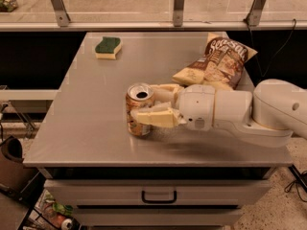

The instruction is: Move orange can near sponge

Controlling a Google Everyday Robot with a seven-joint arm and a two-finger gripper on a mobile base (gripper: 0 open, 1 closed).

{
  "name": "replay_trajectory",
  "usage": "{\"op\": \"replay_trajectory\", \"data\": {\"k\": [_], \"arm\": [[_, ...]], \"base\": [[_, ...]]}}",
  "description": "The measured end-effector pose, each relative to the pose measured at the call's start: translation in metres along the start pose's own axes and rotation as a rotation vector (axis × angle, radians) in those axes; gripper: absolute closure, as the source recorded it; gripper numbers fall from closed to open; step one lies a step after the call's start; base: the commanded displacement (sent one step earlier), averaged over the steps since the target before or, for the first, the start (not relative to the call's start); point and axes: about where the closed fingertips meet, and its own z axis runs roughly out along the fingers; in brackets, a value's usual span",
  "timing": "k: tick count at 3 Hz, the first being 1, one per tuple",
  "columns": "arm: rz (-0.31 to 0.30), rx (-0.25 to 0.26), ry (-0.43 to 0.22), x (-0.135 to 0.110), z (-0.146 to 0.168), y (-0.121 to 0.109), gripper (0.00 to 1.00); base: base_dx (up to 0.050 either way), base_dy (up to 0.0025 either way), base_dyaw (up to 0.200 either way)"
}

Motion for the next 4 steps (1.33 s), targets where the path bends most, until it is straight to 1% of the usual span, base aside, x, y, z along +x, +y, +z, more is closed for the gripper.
{"op": "replay_trajectory", "data": {"k": [1,2,3,4], "arm": [[-0.003,-0.003,0.0,-0.001,0.002,0.001,1.0],[-0.007,-0.001,0.0,-0.003,0.001,0.0,1.0],[-0.025,0.015,0.016,-0.015,-0.007,-0.026,1.0],[-0.047,0.079,0.046,-0.033,-0.023,-0.081,1.0]], "base": [[0.0,0.0,0.0],[0.0,0.0,0.0],[0.0,0.0,0.0],[0.0,0.0,0.0]]}}
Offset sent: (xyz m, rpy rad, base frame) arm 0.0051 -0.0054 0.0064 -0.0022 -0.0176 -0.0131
